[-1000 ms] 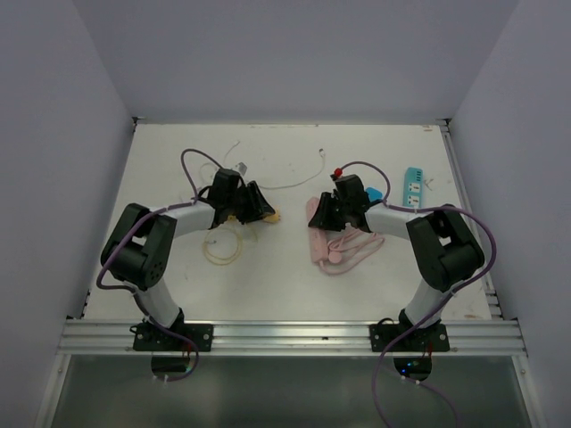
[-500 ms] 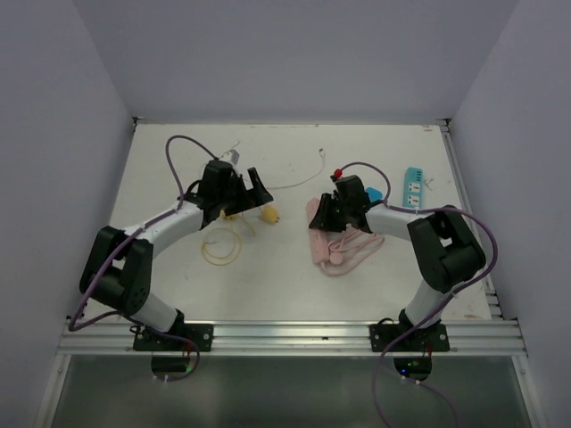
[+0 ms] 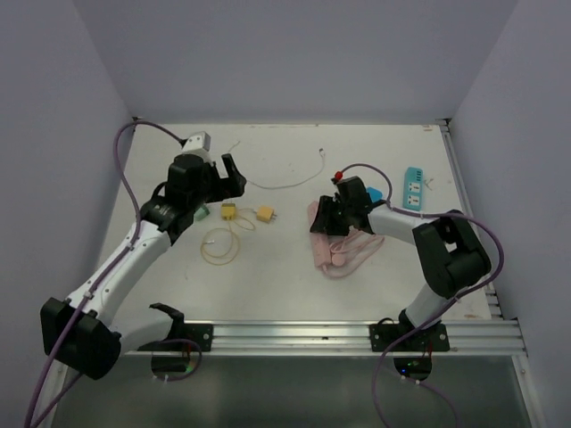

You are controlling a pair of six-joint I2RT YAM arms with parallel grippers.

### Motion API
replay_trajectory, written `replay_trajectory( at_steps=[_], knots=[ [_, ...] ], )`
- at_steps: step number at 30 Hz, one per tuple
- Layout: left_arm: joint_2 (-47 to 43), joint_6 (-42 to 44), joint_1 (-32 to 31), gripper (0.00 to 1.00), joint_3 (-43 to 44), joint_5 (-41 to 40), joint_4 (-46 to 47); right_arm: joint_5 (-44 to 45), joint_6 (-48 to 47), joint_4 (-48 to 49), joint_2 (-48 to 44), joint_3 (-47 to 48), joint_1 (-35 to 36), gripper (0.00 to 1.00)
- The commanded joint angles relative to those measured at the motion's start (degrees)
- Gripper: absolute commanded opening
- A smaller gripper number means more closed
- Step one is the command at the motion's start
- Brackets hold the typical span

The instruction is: Pull the plug off the socket

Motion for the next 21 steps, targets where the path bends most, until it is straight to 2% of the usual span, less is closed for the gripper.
replay_trajectory(
  at_steps=[1, 7, 12, 15, 21],
  knots=[
    [-7.0, 4.5, 0.0, 0.99, 3.9, -7.6, -5.4, 4.1, -2.6, -11.5, 0.1, -2.3, -0.2, 0.55],
    [-15.6, 8.1, 0.0, 1.0, 9.0, -16.3, -10.5, 4.6, -3.6, -14.6, -3.3, 0.0, -0.2, 0.77],
    [-21.0, 11.1, 0.0, 1.0, 13.5, -22.2, -13.1, 7.5, -5.7, -20.8, -11.0, 3.7, -0.1, 0.93],
    [-23.8, 12.9, 0.0, 1.0, 15.5, -24.7, -14.6, 10.1, -7.1, -24.9, -16.6, 7.9, -0.1, 0.99],
    [-29.4, 13.6, -0.1, 1.0, 17.9, -27.4, -18.8, 16.5, -10.3, -32.5, -26.9, 14.9, -0.2, 0.99]
  ],
)
